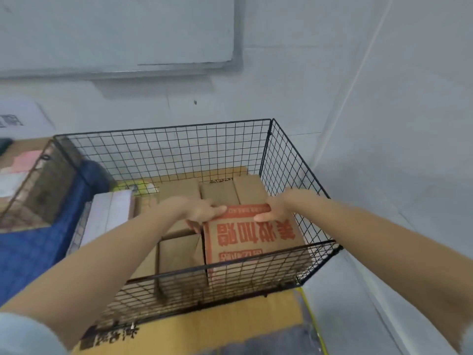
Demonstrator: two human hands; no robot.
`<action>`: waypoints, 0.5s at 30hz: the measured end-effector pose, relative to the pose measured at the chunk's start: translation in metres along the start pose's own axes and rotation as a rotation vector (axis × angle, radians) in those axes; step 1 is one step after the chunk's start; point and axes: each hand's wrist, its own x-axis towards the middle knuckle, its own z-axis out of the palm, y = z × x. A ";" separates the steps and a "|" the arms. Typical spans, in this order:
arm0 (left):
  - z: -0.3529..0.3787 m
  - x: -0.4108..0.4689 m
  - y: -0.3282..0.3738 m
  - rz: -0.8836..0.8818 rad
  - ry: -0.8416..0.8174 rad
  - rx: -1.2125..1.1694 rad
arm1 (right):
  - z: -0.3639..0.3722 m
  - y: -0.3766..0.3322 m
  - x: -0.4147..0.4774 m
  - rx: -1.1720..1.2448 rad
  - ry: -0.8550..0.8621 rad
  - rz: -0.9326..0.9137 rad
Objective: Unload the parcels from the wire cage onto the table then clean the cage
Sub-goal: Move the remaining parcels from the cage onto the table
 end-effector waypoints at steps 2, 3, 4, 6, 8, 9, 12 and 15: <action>0.005 -0.002 -0.001 -0.019 0.047 -0.054 | -0.001 -0.009 -0.017 -0.030 0.060 0.042; 0.006 -0.002 -0.004 -0.027 0.064 -0.086 | -0.001 -0.010 -0.017 -0.030 0.103 0.055; 0.006 -0.003 -0.006 -0.030 0.066 -0.127 | -0.001 -0.011 -0.016 -0.020 0.142 0.047; 0.006 -0.007 -0.011 -0.028 0.052 -0.232 | -0.002 -0.015 -0.014 0.045 0.172 0.050; 0.005 -0.015 -0.013 -0.031 0.045 -0.307 | -0.007 -0.019 -0.011 0.112 0.162 0.061; 0.002 -0.019 -0.014 -0.029 0.055 -0.345 | -0.011 -0.020 -0.012 0.130 0.167 0.058; -0.020 -0.041 -0.016 -0.003 0.153 -0.445 | -0.032 -0.028 -0.029 0.173 0.282 0.049; -0.047 -0.065 -0.017 0.020 0.294 -0.529 | -0.052 -0.038 -0.052 0.220 0.495 0.063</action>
